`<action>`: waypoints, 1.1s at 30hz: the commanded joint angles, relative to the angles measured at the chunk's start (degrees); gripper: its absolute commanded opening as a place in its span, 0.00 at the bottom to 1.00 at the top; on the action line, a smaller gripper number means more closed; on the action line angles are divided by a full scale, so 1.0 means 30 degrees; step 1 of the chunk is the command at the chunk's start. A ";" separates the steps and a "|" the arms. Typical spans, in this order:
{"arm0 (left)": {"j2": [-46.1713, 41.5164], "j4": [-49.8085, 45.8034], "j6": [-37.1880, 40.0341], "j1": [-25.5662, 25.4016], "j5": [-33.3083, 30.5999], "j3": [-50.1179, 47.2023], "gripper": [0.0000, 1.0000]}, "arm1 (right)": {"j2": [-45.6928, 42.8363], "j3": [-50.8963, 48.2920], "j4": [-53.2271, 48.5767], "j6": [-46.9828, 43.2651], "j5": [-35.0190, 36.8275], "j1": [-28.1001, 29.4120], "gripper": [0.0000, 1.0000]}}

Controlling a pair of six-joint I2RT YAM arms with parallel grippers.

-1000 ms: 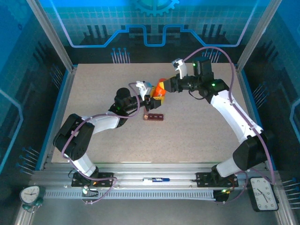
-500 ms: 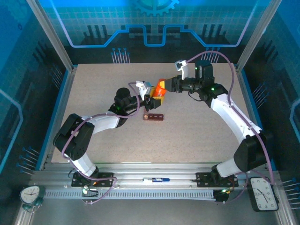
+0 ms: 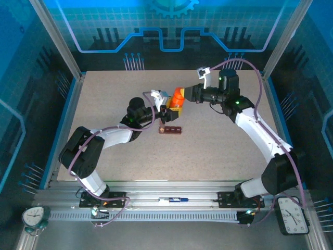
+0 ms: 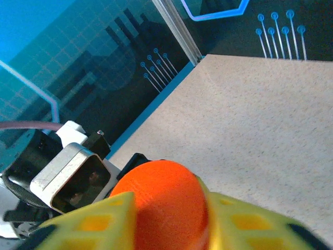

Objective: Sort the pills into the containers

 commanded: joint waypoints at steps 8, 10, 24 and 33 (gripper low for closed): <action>-0.0785 0.1063 0.0064 -0.0034 -0.0285 0.0663 0.18 | 0.0028 0.2468 -0.4606 -0.3027 -0.0227 0.0301 0.69; -0.0815 0.0981 0.0139 -0.0029 -0.0289 0.0663 0.18 | -0.0029 0.2672 -0.4859 -0.3088 0.0120 0.0295 0.73; -0.0655 0.0817 0.0185 -0.0039 -0.0210 0.0723 0.18 | 0.1138 0.5413 -0.7951 -0.4574 0.1540 0.0666 0.83; -0.0679 0.0781 0.0173 -0.0031 -0.0195 0.0722 0.18 | 0.2385 0.6717 -0.8835 -0.5149 0.2346 0.1504 0.80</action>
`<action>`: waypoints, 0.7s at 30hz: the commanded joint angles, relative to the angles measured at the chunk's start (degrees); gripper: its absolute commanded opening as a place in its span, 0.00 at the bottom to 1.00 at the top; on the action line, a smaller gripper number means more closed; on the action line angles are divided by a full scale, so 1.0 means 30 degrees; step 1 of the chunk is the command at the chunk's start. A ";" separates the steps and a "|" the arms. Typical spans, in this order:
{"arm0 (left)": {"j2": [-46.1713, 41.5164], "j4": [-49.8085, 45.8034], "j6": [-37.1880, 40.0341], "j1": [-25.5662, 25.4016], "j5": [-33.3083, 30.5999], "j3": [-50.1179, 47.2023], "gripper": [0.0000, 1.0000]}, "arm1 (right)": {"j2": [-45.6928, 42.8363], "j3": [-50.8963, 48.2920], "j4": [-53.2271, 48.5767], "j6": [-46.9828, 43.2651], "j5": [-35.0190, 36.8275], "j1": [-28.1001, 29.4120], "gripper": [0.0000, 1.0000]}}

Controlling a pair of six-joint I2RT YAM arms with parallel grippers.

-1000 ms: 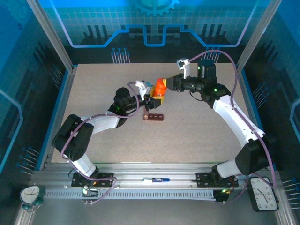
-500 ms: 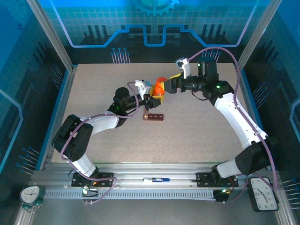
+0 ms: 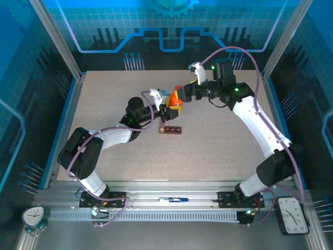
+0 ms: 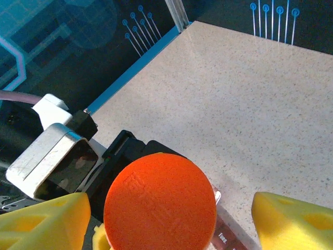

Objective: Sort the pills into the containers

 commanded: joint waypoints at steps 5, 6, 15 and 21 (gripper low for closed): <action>-0.0473 0.0567 0.0246 -0.0038 0.0016 0.0597 0.18 | 0.0613 0.1142 -0.0838 -0.0573 0.0423 0.0662 0.70; -0.0473 0.0561 0.0245 -0.0021 -0.0003 0.0568 0.18 | 0.0642 0.1183 -0.0836 -0.0532 0.0476 0.0666 0.66; -0.0473 0.0637 0.0191 -0.0029 -0.0004 0.0597 0.18 | 0.0897 0.1320 -0.1187 -0.0717 0.0261 0.0724 0.54; -0.0485 0.0622 0.0199 -0.0026 -0.0012 0.0553 0.18 | 0.0962 0.1311 -0.1129 -0.0721 0.0331 0.0726 0.55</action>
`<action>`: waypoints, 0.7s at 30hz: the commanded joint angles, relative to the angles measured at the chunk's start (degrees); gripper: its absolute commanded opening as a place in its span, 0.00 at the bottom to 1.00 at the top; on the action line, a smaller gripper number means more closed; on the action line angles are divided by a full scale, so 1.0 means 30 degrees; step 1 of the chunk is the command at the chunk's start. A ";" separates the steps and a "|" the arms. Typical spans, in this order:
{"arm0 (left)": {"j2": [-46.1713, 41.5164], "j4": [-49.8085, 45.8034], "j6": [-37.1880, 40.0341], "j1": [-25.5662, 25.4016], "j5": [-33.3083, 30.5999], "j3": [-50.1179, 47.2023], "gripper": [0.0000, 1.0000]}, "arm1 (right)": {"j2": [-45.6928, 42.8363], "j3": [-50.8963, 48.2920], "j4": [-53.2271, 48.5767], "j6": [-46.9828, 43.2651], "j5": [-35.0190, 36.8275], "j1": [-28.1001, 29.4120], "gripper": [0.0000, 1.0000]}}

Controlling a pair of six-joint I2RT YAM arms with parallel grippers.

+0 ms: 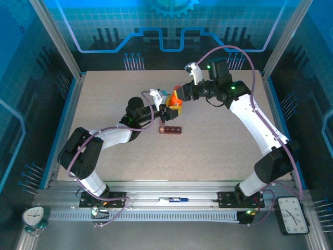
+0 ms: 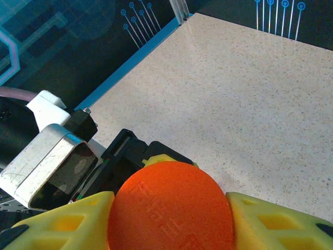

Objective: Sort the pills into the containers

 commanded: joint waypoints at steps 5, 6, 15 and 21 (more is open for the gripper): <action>-0.0502 0.0685 0.0231 -0.0036 0.0002 0.0542 0.18 | 0.0382 0.0564 -0.0458 -0.0269 -0.0188 0.0264 0.58; -0.0495 0.0689 0.0217 -0.0028 0.0020 0.0555 0.18 | 0.0390 0.0537 -0.0431 -0.0266 -0.0203 0.0272 0.59; -0.0532 0.0686 0.0216 -0.0038 0.0000 0.0513 0.18 | 0.0434 0.0539 -0.0350 -0.0152 -0.0210 0.0272 0.45; -0.0502 0.0716 0.0146 -0.0021 0.0027 0.0496 0.18 | 0.0405 0.0571 -0.0245 -0.0406 -0.0732 -0.0083 0.30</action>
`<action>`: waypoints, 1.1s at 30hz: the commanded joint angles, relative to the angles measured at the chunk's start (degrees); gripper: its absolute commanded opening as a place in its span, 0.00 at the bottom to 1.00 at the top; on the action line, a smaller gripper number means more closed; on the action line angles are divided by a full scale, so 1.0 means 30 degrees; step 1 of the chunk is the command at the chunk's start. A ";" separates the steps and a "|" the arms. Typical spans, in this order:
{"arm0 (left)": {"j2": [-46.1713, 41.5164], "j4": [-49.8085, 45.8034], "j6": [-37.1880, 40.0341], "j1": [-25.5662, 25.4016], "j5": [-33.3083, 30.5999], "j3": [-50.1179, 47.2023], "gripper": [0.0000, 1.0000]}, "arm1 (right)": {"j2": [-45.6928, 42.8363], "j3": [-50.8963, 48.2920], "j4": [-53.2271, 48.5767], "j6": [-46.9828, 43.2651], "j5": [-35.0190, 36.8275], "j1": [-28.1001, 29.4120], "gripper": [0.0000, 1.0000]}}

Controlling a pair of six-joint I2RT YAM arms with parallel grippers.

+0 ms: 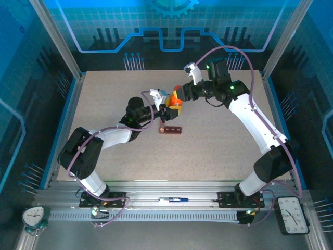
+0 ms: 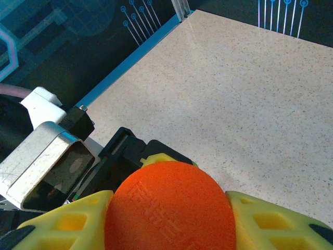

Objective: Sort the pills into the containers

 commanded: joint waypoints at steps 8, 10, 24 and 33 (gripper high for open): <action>-0.0578 0.0912 -0.0220 0.0051 0.0856 0.0476 0.18 | -0.0092 0.0723 -0.0473 -0.3613 -0.5507 -0.2370 0.27; -0.0561 0.1006 -0.0643 0.0117 0.1358 0.0561 0.18 | 0.0022 0.1143 -0.1165 -0.4293 -0.6105 -0.2579 0.27; -0.0268 0.1881 -0.2043 0.0233 0.2119 0.0626 0.16 | -0.0596 -0.3377 0.7393 0.3432 -0.8211 -0.2646 0.25; -0.0486 0.0933 -0.1555 0.0280 0.2383 0.0861 0.16 | -0.0613 -0.0559 0.1959 -0.1013 -0.5927 -0.2641 0.26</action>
